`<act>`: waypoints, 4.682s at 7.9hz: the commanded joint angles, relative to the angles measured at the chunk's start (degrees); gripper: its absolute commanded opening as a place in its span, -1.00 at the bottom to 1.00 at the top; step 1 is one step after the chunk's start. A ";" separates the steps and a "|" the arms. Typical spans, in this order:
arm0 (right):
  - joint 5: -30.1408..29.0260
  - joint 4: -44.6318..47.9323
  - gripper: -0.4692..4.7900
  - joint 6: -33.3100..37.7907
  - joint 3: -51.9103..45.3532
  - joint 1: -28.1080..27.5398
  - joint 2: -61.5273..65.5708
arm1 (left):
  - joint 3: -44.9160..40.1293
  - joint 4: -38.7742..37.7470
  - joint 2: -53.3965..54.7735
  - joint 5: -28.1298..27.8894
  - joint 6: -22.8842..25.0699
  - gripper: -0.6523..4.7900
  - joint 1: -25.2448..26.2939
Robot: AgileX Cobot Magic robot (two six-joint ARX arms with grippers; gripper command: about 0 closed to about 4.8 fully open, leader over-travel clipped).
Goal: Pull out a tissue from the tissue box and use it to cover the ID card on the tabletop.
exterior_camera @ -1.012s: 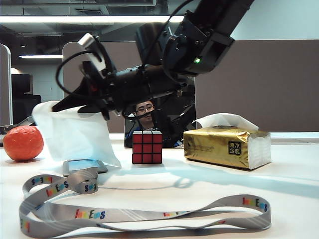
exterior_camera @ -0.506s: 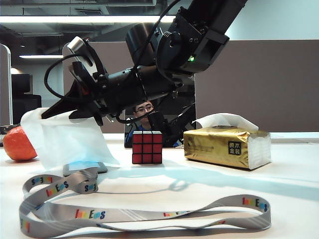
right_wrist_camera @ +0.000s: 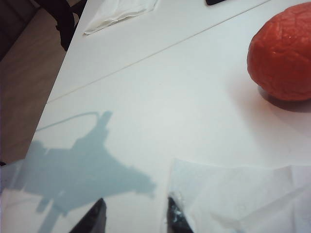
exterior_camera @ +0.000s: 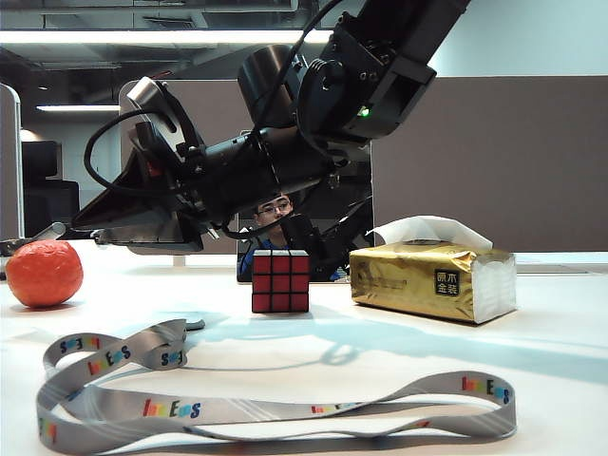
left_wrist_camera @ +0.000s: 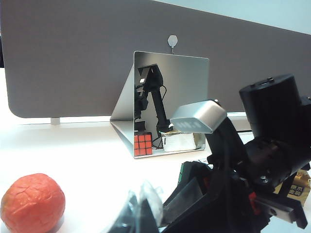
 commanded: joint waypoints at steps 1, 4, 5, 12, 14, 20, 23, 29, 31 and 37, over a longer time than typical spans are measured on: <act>9.40 9.49 -0.22 0.02 0.26 -1.22 -0.79 | 0.17 0.26 0.04 -0.22 0.04 -0.78 -0.04; 30.67 14.38 -0.74 -0.46 0.17 -7.41 -10.51 | 0.17 0.26 0.04 -1.57 0.07 -0.78 -0.02; 30.58 14.32 -0.83 -0.72 0.13 -9.35 -13.33 | 0.17 0.24 0.04 -1.70 0.07 -0.78 -0.02; 34.32 6.19 -0.83 -15.82 -14.16 -25.24 -47.45 | 0.17 0.33 0.04 -14.51 2.64 -0.78 -0.02; 37.59 6.14 -0.83 -15.41 -33.94 -29.99 -67.14 | 0.17 -0.07 0.04 -16.94 6.93 -0.78 -0.02; 45.46 -16.09 -0.83 -8.74 -60.89 -31.82 -114.40 | 0.17 -0.15 0.04 -16.46 6.91 -0.78 -0.04; 41.68 -19.82 -0.83 -6.34 -61.07 -31.82 -115.36 | 0.17 -0.09 0.04 -15.39 6.88 -0.78 -0.04; 40.13 -8.44 -0.83 -4.83 -74.75 -32.04 -120.15 | 0.17 -0.24 0.04 -15.39 6.71 -0.78 -0.04; 42.84 -5.66 -0.83 -4.94 -77.44 -32.06 -120.15 | 0.17 -0.57 0.04 -15.39 6.71 -0.78 -0.04; 40.44 -4.57 -0.83 -4.87 -77.42 -42.99 -120.15 | 0.17 -0.61 0.04 -15.39 6.71 -0.78 -0.04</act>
